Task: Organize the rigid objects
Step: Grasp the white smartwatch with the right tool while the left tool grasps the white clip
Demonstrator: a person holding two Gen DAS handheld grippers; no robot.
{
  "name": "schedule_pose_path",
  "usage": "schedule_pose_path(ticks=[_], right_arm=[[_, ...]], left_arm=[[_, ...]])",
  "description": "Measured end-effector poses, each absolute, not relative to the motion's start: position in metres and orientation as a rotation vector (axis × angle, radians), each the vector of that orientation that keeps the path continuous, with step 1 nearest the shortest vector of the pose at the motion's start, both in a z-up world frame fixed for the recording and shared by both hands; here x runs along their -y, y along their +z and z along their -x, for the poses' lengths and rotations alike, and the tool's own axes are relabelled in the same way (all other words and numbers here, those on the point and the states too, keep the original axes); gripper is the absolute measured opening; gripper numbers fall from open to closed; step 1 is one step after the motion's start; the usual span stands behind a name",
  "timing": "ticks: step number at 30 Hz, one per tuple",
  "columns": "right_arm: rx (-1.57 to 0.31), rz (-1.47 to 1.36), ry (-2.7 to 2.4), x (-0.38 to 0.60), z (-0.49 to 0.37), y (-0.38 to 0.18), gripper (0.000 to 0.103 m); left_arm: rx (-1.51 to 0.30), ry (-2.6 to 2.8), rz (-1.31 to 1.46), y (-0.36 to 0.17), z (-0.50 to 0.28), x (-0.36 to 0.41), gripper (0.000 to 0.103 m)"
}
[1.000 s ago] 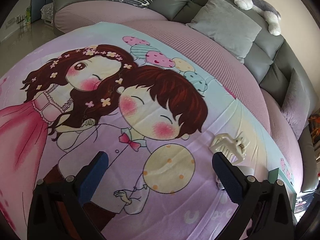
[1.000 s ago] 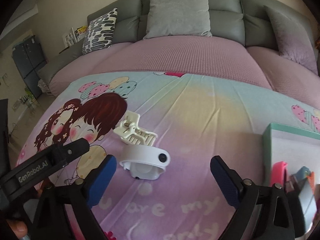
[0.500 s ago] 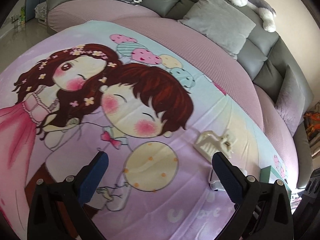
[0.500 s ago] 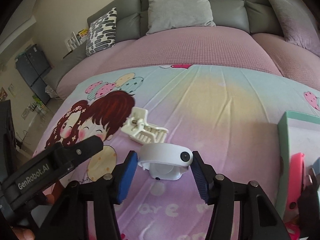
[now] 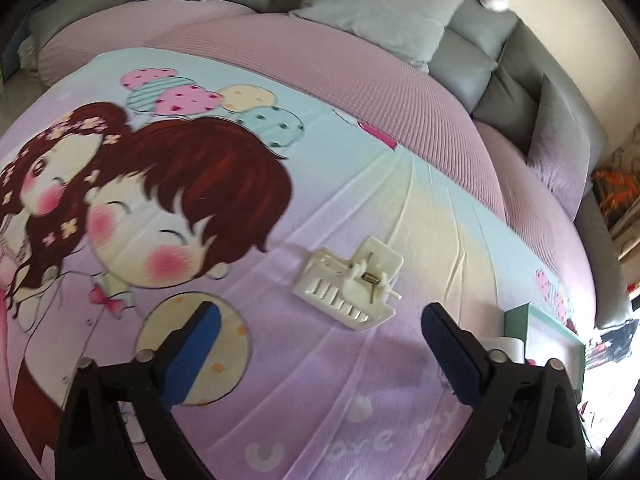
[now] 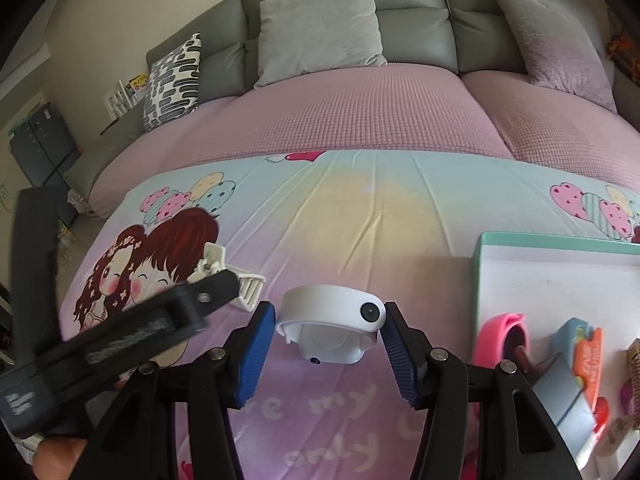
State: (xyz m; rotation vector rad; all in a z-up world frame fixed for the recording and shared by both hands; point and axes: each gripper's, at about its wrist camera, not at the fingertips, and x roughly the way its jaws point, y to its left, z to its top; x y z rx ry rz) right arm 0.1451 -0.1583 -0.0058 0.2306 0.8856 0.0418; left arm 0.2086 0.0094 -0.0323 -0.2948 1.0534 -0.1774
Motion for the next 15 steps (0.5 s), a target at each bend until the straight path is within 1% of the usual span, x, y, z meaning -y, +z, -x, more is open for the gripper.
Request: schedule_pose_path(ticks=[1,5,6,7,8,15], right_arm=[[-0.885,-0.232,0.041,0.160,-0.145,-0.006,0.058],[-0.887,-0.246,0.035,0.166,-0.143,-0.006,0.058],[-0.887,-0.248,0.033,0.167,-0.143,-0.006,0.058],[-0.888,-0.250,0.031,0.168,-0.142,-0.006,0.058],[-0.888,-0.252,0.031,0.168,-0.142,-0.006,0.058],[-0.889,-0.259,0.031,0.172,-0.135,-0.003,0.058]], left_arm=[[-1.058,-0.180,0.283,-0.033,-0.211,-0.006,0.086],[-1.062,-0.181,0.228,-0.032,-0.216,0.001,0.082],[-1.062,-0.186,0.228,-0.032,-0.217,0.001,0.074],[-1.064,-0.193,0.233,-0.032,-0.218,0.001,0.063],[-1.069,-0.202,0.236,-0.033,-0.219,0.001,0.060],[-1.063,-0.217,0.224,-0.031,-0.213,0.003,0.060]])
